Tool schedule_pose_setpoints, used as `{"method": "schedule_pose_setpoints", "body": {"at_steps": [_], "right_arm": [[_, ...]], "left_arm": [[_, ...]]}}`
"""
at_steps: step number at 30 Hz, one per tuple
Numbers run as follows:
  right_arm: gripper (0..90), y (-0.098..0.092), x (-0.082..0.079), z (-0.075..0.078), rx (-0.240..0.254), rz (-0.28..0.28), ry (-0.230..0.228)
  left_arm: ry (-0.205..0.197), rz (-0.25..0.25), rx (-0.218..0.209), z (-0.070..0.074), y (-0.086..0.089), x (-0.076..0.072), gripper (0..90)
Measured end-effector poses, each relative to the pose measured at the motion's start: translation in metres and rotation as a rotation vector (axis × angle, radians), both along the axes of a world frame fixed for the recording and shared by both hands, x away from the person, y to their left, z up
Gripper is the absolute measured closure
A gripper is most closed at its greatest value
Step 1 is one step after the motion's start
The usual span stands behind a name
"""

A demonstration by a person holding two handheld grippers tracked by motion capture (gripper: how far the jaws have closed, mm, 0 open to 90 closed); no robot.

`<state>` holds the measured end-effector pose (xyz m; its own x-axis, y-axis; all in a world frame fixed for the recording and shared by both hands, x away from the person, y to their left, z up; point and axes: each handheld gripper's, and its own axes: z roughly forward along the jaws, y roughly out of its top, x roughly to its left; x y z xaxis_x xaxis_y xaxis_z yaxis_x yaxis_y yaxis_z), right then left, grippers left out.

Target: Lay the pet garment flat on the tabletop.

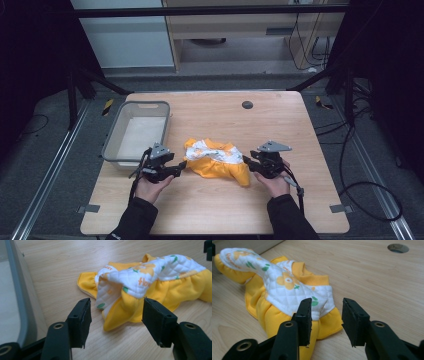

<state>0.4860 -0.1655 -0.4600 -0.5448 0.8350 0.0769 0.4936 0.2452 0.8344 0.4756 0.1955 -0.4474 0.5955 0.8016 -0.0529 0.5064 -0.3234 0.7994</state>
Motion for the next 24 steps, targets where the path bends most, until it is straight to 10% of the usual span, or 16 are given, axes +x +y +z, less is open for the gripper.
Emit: {"method": "schedule_pose_setpoints", "body": {"at_steps": [13,24], "right_arm": [[48.1,-0.014,-0.038,-0.013,0.002,0.103,0.055],[50.4,-0.003,-0.031,-0.028,-0.005,0.133,0.125]], "left_arm": [[-0.01,0.003,0.112,-0.027,-0.002,-0.004,38.8],[-0.018,-0.025,0.134,-0.04,-0.011,0.007,51.2]]}}
